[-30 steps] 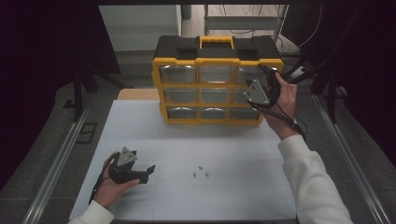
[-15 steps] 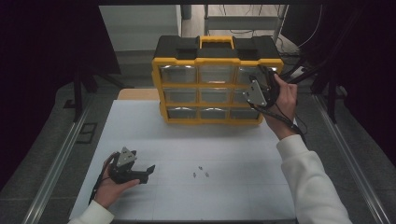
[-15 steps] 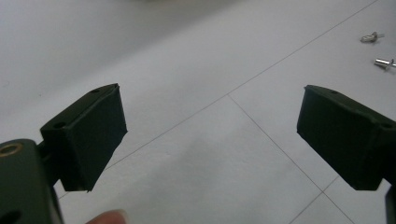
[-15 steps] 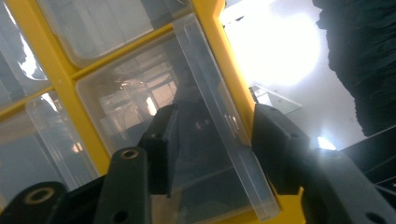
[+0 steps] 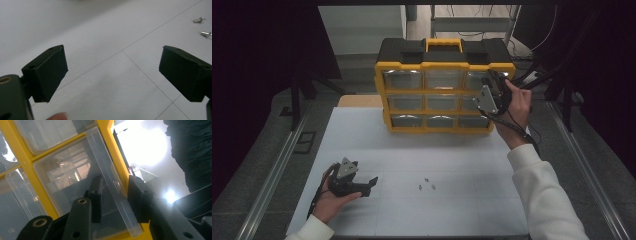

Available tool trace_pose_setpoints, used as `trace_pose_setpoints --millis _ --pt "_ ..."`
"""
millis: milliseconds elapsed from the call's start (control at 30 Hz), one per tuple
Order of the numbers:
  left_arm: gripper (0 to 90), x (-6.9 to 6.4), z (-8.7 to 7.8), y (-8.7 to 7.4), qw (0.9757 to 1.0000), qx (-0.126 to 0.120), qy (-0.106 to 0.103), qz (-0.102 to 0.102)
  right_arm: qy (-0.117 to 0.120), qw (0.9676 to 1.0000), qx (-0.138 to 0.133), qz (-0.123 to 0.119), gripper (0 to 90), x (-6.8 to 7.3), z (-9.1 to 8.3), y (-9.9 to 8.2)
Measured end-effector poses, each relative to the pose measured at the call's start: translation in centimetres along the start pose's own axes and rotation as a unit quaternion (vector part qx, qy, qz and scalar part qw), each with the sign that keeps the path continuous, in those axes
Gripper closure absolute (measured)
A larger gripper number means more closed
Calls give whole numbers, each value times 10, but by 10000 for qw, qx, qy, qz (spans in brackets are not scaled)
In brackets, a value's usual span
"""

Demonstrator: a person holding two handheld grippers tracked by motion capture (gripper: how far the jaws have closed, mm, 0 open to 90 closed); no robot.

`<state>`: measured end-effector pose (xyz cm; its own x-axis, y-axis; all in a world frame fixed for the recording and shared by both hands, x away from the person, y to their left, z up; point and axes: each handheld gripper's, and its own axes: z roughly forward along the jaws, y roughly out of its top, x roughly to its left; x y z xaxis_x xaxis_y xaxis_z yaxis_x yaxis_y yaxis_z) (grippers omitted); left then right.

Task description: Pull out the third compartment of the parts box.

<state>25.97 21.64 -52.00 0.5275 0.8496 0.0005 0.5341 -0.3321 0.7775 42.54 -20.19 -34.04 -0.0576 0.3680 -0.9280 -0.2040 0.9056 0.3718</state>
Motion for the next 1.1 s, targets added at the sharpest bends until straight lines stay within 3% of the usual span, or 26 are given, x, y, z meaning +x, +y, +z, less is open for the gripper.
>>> trace_pose_setpoints --millis 600,900,1100 --pt "85 1 0 0 10000 -1 7 0 -151 9998 -54 -90 693 2 -1 -1" --pt "85 1 -1 -1 10000 -2 9 -5 -152 9998 -103 6 695 2 -2 -3" --pt "85 1 -1 -1 10000 -3 11 -8 -163 9997 -120 -116 702 3 -2 -3"
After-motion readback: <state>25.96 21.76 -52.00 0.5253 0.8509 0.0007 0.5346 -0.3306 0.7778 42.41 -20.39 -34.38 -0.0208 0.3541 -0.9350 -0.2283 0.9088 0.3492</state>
